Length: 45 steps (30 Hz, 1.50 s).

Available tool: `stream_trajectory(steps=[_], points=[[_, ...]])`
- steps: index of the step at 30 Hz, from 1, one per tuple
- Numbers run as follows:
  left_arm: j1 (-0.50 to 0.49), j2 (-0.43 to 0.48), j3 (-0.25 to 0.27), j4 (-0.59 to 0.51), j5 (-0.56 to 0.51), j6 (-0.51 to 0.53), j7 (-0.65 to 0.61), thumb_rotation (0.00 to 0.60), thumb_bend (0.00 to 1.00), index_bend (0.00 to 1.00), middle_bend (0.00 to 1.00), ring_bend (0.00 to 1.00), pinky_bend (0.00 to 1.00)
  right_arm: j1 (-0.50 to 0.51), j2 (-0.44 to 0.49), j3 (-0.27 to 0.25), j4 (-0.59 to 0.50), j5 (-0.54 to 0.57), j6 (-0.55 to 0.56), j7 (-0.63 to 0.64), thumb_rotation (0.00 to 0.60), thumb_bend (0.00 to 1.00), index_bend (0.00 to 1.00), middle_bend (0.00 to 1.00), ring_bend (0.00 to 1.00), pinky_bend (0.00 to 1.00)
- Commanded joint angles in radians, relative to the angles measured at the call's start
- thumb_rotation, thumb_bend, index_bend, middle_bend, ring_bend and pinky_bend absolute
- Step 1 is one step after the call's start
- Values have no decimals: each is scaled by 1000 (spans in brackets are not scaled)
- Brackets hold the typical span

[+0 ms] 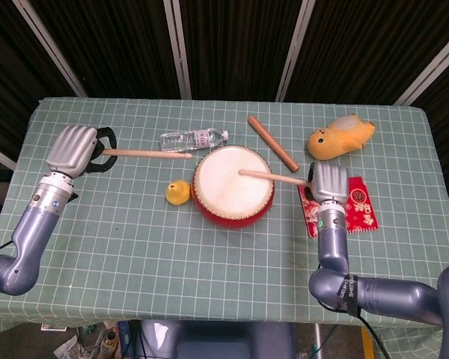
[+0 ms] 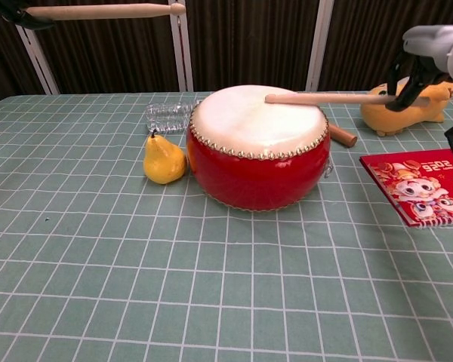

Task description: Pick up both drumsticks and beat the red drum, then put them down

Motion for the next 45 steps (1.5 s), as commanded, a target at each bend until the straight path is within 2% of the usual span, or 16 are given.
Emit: stream_trajectory(steps=[1, 5, 9, 13, 22, 26, 29, 31, 32, 34, 36, 37, 39, 45], points=[[-1, -3, 1, -3, 3, 4, -2, 600, 509, 773, 1000, 1000, 1000, -37, 80, 67, -95, -53, 25, 69, 600, 743, 977, 1000, 1000, 1000], [-11, -9, -5, -21, 1, 12, 7, 600, 509, 774, 1000, 1000, 1000, -90, 161, 95, -202, -92, 35, 128, 600, 743, 978, 1000, 1000, 1000], [-35, -31, -14, -44, -27, 20, 36, 600, 509, 773, 1000, 1000, 1000, -154, 252, 111, -317, -111, -2, 191, 600, 743, 977, 1000, 1000, 1000], [-84, -68, -32, -57, -121, 8, 84, 600, 509, 773, 1000, 1000, 1000, -204, 328, 109, -381, -143, -44, 231, 600, 743, 977, 1000, 1000, 1000], [-210, -192, -24, -16, -281, 55, 293, 600, 509, 773, 1000, 1000, 1000, -274, 411, 93, -407, -220, -109, 300, 600, 743, 977, 1000, 1000, 1000], [-265, -270, -15, 47, -349, 65, 364, 600, 509, 774, 1000, 1000, 1000, -299, 441, 89, -398, -244, -136, 330, 600, 743, 977, 1000, 1000, 1000], [-306, -332, 14, 116, -411, 46, 432, 600, 515, 778, 1000, 1000, 1000, -314, 459, 87, -384, -256, -160, 352, 600, 743, 977, 1000, 1000, 1000], [-352, -361, 91, 177, -499, 16, 587, 600, 521, 779, 1000, 1000, 1000, -322, 472, 87, -370, -263, -182, 369, 600, 743, 977, 1000, 1000, 1000], [-372, -368, 113, 190, -554, 12, 652, 600, 523, 779, 1000, 1000, 1000, -325, 476, 87, -365, -266, -190, 375, 600, 743, 977, 1000, 1000, 1000], [-436, -376, 164, 198, -761, 21, 847, 600, 525, 780, 1000, 1000, 1000, -332, 485, 86, -353, -272, -213, 390, 600, 743, 977, 1000, 1000, 1000], [-478, -376, 166, 191, -892, 41, 939, 600, 526, 781, 1000, 1000, 1000, -337, 489, 85, -347, -276, -227, 403, 600, 743, 977, 1000, 1000, 1000], [-488, -374, 149, 187, -922, 49, 943, 600, 526, 781, 1000, 1000, 1000, -340, 491, 82, -343, -279, -233, 406, 600, 743, 977, 1000, 1000, 1000], [-478, -362, 114, 178, -878, 57, 884, 600, 526, 781, 1000, 1000, 1000, -344, 492, 78, -336, -284, -239, 409, 600, 743, 978, 1000, 1000, 1000], [-389, -309, 18, 143, -525, 117, 572, 600, 524, 781, 1000, 1000, 1000, -349, 484, 74, -330, -293, -237, 413, 600, 743, 977, 1000, 1000, 1000]])
